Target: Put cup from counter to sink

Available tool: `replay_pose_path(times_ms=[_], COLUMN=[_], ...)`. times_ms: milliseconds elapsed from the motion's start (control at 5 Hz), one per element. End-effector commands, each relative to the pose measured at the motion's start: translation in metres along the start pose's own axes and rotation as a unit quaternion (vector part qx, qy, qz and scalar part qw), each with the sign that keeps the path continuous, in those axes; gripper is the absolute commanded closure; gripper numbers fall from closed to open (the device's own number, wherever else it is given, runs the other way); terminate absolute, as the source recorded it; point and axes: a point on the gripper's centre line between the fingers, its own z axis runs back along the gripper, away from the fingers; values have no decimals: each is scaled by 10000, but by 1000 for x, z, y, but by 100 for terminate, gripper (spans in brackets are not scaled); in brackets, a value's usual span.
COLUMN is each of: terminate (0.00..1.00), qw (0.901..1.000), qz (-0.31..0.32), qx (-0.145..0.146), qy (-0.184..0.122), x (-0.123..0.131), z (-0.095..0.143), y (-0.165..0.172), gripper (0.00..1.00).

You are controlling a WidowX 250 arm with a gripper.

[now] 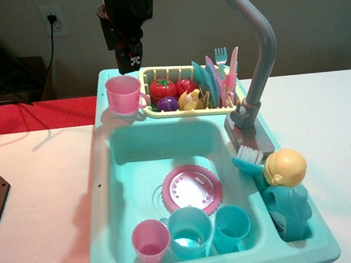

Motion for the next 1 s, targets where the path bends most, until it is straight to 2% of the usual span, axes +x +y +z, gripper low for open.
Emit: replay_pose_path(times_ms=[0, 200, 800], terminate=[0, 0, 0], qw=[10000, 9999, 9997], qz=[0, 131, 217], qx=[0, -84, 52], qy=[0, -55, -56], x=[0, 4, 5], z=[0, -13, -38], y=[0, -1, -12], gripper=[0, 0, 0])
